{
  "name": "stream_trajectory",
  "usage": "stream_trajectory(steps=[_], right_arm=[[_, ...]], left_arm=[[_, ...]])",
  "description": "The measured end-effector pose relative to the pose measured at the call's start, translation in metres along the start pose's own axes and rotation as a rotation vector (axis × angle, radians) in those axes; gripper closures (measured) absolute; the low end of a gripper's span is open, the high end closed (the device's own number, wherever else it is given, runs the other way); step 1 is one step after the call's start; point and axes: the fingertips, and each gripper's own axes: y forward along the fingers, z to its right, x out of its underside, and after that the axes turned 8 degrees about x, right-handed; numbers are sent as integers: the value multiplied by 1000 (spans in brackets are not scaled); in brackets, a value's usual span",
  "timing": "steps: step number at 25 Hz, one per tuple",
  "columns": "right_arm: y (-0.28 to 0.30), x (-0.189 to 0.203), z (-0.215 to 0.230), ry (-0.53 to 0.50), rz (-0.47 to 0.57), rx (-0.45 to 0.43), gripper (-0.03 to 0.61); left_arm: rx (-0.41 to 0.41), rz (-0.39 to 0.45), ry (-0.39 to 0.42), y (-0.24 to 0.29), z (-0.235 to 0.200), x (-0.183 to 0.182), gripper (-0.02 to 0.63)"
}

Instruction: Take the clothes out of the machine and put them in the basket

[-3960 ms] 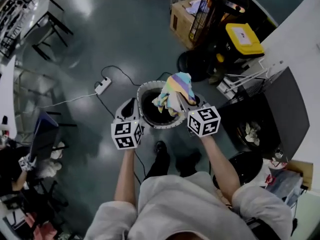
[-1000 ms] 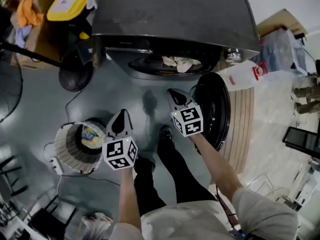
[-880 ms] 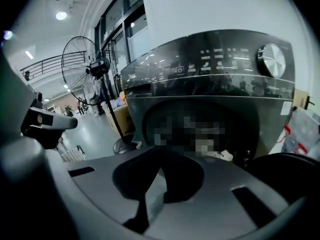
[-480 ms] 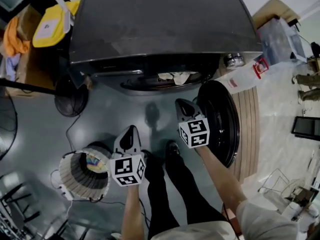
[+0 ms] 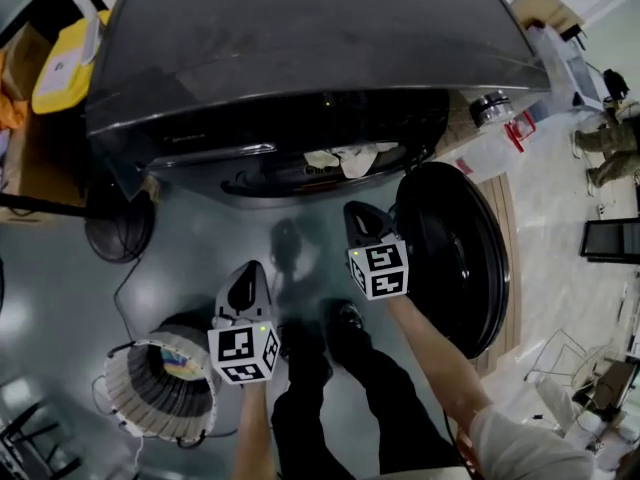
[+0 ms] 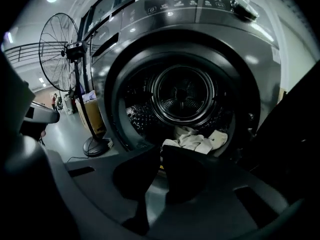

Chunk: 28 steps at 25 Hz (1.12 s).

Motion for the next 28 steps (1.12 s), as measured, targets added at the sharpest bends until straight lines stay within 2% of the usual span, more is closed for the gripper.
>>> stream_trajectory(steps=[8,11,12,16,20,24,28], right_arm=[[70,24,21,-17,34,43,537],[104,25,27,-9,40,44,261],[117,24,30,-12,47,56,213],[164,15,45,-19,68,127,103],[207,13,52,-5,31,161,53],[234,48,57,-16,-68,190,41],[238,51,60,-33,-37,193,43]], left_arm=[[34,23,33,52,-23,27,595],[38,25,41,63,-30,31,595],[37,26,43,66,-32,33,595],[33,16,43,71,-43,47,595],[8,19,30,71,-60,57,595],[-17,17,23,69,-76,66,595],[-33,27,13,69,-87,65,595]])
